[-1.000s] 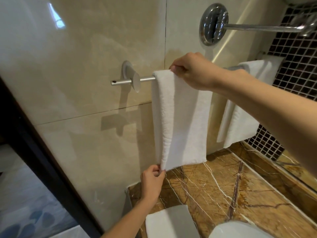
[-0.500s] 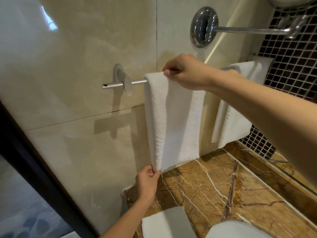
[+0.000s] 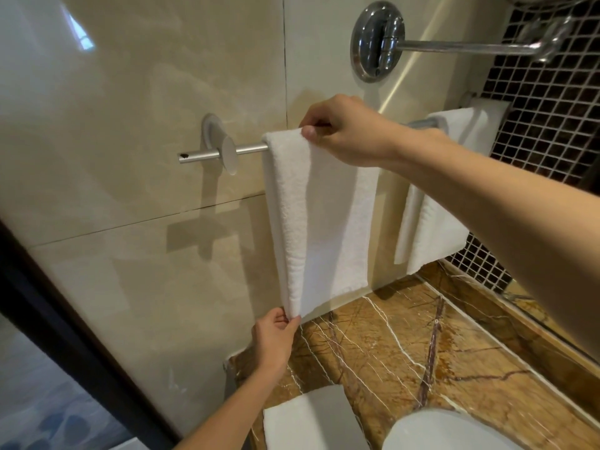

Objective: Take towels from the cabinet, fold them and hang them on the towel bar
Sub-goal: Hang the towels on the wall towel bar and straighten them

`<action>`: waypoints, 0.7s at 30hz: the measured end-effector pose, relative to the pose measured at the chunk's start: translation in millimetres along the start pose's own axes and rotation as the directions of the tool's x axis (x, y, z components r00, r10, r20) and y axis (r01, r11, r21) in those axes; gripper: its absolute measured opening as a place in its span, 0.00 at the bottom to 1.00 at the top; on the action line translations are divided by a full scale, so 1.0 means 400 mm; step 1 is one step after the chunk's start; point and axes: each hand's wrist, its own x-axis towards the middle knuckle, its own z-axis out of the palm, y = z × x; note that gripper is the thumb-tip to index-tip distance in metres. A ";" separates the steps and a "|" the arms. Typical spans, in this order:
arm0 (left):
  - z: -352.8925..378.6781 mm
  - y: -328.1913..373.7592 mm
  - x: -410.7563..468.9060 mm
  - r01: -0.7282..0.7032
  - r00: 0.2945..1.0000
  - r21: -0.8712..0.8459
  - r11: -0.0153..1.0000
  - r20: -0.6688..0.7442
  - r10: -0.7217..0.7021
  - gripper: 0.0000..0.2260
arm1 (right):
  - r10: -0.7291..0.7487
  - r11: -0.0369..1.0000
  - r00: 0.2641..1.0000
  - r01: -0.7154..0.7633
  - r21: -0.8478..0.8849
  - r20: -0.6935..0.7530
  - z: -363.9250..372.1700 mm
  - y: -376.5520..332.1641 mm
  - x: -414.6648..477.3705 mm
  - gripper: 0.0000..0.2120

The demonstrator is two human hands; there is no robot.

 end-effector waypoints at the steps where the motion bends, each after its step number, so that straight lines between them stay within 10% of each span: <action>1: 0.001 0.002 0.001 0.003 1.000 0.009 1.000 0.001 -0.003 0.06 | 0.000 1.000 1.000 -0.001 -0.003 -0.002 -0.001 0.003 0.000 0.11; 21: 0.161 0.061 0.049 0.001 1.000 0.219 0.976 -0.029 0.006 0.09 | -0.033 0.995 0.999 0.036 -0.095 0.032 -0.063 0.149 -0.037 0.11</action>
